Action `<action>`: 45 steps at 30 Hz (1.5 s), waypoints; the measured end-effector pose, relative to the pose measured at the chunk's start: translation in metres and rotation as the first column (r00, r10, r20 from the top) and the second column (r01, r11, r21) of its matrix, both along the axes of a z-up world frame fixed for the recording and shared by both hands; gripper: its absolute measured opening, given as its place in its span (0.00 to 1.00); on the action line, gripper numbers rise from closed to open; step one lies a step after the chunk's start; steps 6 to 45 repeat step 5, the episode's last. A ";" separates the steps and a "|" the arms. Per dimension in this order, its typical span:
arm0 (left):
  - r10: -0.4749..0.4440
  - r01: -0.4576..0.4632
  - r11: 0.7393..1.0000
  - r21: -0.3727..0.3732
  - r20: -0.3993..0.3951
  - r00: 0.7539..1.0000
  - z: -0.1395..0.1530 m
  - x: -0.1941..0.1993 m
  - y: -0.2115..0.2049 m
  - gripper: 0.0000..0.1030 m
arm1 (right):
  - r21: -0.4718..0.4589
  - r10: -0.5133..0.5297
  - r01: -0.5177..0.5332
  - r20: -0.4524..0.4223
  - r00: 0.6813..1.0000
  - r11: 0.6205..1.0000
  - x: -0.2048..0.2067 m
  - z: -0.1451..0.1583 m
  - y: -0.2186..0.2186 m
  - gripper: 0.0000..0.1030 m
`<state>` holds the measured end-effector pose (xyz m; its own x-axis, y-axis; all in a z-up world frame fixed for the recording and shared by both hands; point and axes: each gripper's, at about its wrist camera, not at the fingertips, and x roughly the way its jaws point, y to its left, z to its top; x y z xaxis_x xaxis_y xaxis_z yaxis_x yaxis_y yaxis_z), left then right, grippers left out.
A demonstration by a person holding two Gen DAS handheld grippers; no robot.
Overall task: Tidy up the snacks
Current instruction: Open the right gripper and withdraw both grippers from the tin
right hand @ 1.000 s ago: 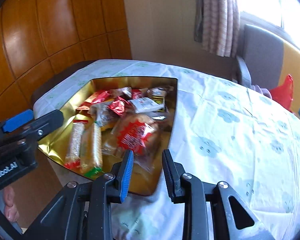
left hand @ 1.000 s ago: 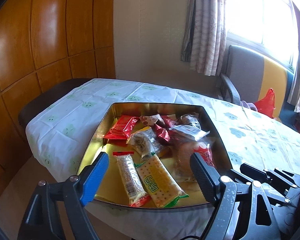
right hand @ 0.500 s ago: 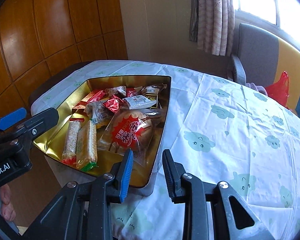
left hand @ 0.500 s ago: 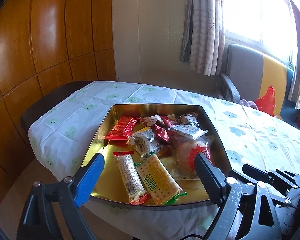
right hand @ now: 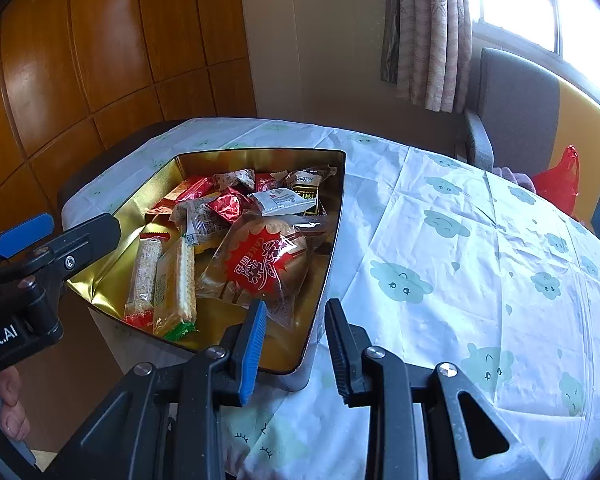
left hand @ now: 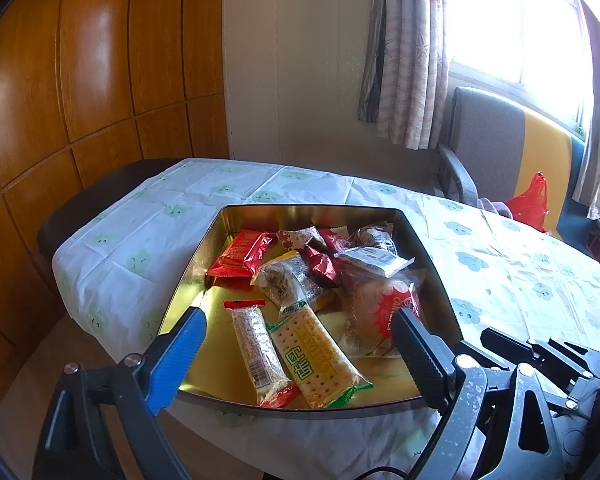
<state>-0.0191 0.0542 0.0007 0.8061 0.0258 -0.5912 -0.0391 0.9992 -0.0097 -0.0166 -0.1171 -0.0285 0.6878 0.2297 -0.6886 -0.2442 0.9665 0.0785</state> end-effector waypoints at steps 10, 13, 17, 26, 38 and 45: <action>-0.005 0.005 1.000 -0.010 0.000 1.000 -0.001 0.002 0.002 0.89 | 0.008 -0.005 0.005 0.008 1.000 1.000 -0.001 0.002 -0.004 0.30; -0.005 0.005 1.000 -0.010 0.000 1.000 -0.001 0.002 0.002 0.89 | 0.008 -0.005 0.005 0.008 1.000 1.000 -0.001 0.002 -0.004 0.30; -0.005 0.005 1.000 -0.010 0.000 1.000 -0.001 0.002 0.002 0.89 | 0.008 -0.005 0.005 0.008 1.000 1.000 -0.001 0.002 -0.004 0.30; -0.005 0.005 1.000 -0.010 0.000 1.000 -0.001 0.002 0.002 0.89 | 0.008 -0.005 0.005 0.008 1.000 1.000 -0.001 0.002 -0.004 0.30; -0.005 0.005 1.000 -0.010 0.000 1.000 -0.001 0.002 0.002 0.89 | 0.008 -0.005 0.005 0.008 1.000 1.000 -0.001 0.002 -0.004 0.30; -0.005 0.005 1.000 -0.010 0.000 1.000 -0.001 0.002 0.002 0.89 | 0.008 -0.005 0.005 0.008 1.000 1.000 -0.001 0.002 -0.004 0.30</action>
